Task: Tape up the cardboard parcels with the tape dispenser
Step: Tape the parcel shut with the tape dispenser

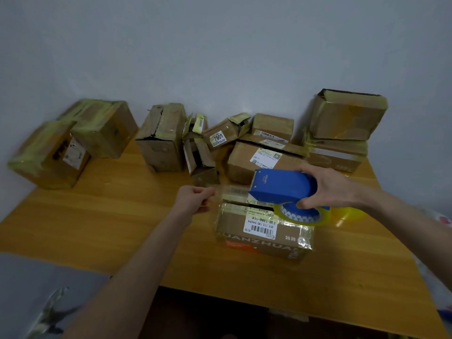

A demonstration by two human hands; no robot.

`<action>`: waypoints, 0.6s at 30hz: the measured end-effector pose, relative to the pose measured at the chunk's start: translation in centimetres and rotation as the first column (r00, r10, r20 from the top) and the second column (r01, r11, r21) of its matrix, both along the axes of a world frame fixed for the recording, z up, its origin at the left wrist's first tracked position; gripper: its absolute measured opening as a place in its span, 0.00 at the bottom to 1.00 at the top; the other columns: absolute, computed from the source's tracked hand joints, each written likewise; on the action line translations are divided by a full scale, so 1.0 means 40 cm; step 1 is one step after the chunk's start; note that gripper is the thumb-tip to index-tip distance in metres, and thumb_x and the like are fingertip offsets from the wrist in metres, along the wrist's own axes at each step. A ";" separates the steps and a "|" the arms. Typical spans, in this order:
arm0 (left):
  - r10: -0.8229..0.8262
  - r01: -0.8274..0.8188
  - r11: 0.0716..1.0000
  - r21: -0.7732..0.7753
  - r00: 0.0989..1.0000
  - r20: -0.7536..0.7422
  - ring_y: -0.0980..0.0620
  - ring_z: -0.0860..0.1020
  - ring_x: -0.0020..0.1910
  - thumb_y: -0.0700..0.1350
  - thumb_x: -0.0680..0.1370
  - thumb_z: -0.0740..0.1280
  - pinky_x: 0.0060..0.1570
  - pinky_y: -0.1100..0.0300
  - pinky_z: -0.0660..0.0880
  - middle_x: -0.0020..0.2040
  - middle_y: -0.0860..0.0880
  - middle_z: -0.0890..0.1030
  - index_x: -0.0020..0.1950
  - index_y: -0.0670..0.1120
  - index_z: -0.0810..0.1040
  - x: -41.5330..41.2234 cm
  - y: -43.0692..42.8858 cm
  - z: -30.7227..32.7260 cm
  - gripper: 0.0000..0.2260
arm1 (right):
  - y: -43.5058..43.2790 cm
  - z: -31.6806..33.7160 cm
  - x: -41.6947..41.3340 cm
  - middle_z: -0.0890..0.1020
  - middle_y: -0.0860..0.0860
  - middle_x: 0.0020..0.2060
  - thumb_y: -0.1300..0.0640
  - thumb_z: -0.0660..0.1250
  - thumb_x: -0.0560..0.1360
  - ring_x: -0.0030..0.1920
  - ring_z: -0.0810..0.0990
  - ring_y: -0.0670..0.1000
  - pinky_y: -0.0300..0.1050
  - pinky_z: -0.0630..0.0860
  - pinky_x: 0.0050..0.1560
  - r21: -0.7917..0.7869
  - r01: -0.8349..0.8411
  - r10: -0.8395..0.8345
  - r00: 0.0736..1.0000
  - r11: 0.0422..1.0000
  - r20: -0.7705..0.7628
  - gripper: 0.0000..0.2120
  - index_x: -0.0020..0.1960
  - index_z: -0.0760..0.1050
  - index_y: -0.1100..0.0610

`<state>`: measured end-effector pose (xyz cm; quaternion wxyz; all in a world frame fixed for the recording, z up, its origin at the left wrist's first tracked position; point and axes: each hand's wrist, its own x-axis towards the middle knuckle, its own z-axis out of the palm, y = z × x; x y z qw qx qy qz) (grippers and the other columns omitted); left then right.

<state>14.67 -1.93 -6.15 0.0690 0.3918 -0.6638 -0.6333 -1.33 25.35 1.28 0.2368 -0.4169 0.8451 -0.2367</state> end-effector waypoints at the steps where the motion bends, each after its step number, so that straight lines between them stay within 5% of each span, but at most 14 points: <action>1: 0.004 -0.004 1.000 -0.004 1.000 0.004 0.55 0.76 0.32 0.43 0.76 0.70 0.30 0.65 0.77 0.33 0.49 0.77 0.40 0.41 0.82 0.001 0.000 -0.008 0.07 | -0.001 -0.002 -0.002 0.77 0.41 0.49 0.55 0.77 0.67 0.47 0.78 0.42 0.33 0.72 0.41 0.004 0.003 -0.003 1.000 1.000 0.000 0.27 0.58 0.66 0.41; 8: 0.019 -0.016 0.998 -0.068 0.999 0.046 0.54 0.76 0.33 0.43 0.76 0.70 0.30 0.63 0.79 0.32 0.48 0.78 0.36 0.42 0.82 -0.009 -0.008 -0.052 0.09 | -0.037 -0.042 0.004 0.77 0.48 0.52 0.52 0.76 0.67 0.50 0.78 0.50 0.51 0.79 0.52 0.115 0.000 0.004 0.999 0.993 -0.036 0.29 0.63 0.67 0.47; 18: 0.019 0.012 0.978 -0.207 0.989 0.144 0.54 0.75 0.32 0.43 0.77 0.69 0.28 0.64 0.76 0.33 0.48 0.79 0.38 0.42 0.82 -0.023 -0.007 -0.133 0.08 | -0.072 -0.070 0.008 0.79 0.46 0.50 0.47 0.73 0.67 0.49 0.78 0.50 0.53 0.79 0.52 0.215 -0.006 0.017 0.999 0.977 -0.051 0.31 0.66 0.65 0.44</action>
